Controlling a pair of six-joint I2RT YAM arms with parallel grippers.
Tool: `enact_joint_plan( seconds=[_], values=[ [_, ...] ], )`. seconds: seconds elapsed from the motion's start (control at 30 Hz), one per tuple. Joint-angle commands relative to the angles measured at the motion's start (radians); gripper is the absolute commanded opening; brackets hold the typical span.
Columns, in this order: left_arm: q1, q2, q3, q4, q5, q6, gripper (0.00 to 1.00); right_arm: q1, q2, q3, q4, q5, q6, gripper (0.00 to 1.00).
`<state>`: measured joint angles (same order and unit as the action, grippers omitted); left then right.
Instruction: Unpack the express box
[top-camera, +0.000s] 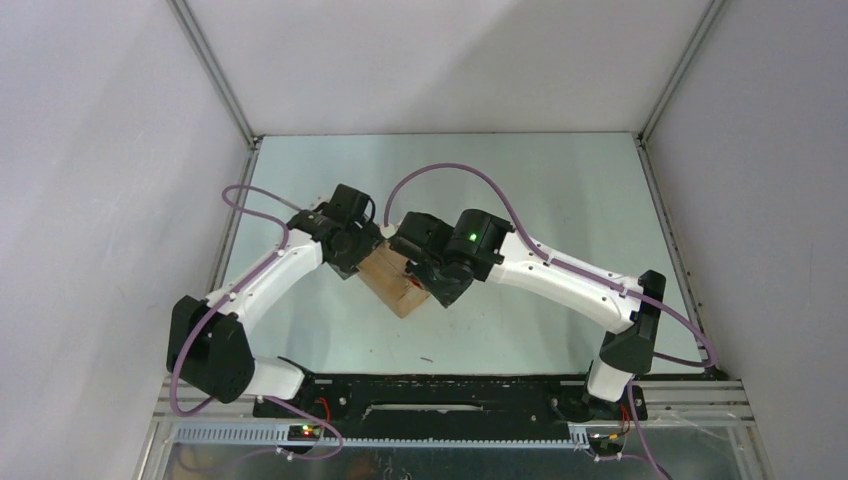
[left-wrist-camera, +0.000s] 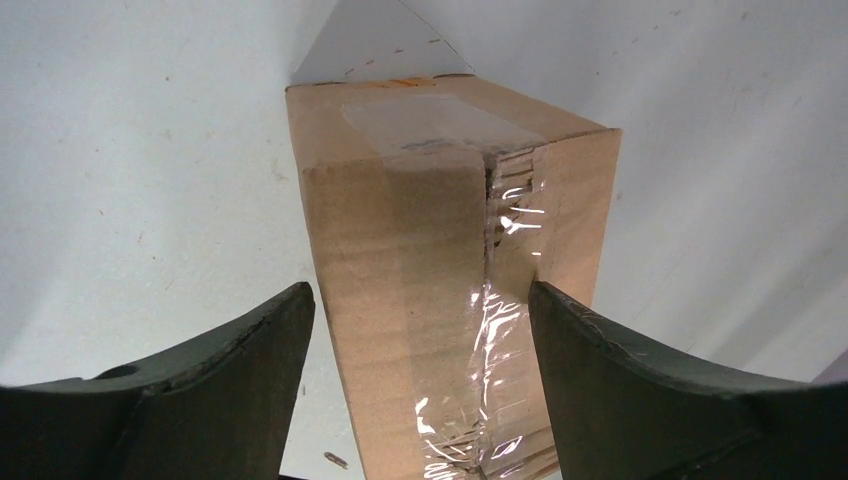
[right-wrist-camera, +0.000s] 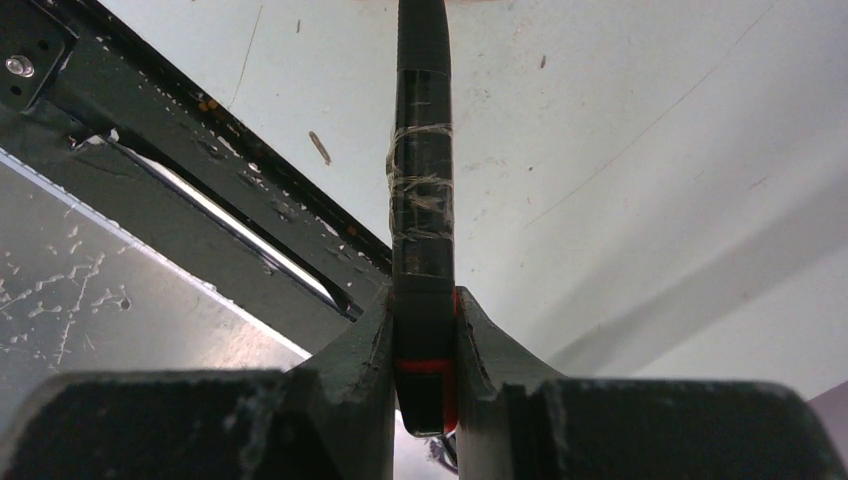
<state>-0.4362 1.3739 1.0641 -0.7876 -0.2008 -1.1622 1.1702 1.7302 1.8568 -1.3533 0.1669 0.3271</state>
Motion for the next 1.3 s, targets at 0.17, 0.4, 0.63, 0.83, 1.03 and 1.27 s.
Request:
enact_joint_plan(
  seconds=[0.17,0.4,0.63,0.83,1.03,1.27],
  values=[
    [0.001,-0.004,-0.006,-0.069,-0.145,-0.127,0.8,0.008,-0.046,-0.023,-0.14,-0.061,0.02,0.0],
    [0.001,0.018,-0.017,-0.073,-0.154,-0.148,0.8,0.008,-0.074,-0.062,-0.15,-0.086,0.026,0.0],
    [0.001,0.031,-0.015,-0.068,-0.153,-0.149,0.8,0.008,-0.099,-0.096,-0.173,-0.102,0.023,0.0],
    [0.002,0.034,-0.011,-0.066,-0.149,-0.147,0.8,0.008,-0.117,-0.112,-0.178,-0.106,0.029,0.0],
    [0.001,0.032,0.009,-0.053,-0.134,-0.114,0.84,0.007,-0.14,-0.107,-0.189,-0.066,0.064,0.0],
    [-0.023,-0.026,0.086,-0.013,-0.09,0.042,1.0,-0.063,-0.226,-0.118,-0.091,-0.015,0.129,0.0]
  ],
)
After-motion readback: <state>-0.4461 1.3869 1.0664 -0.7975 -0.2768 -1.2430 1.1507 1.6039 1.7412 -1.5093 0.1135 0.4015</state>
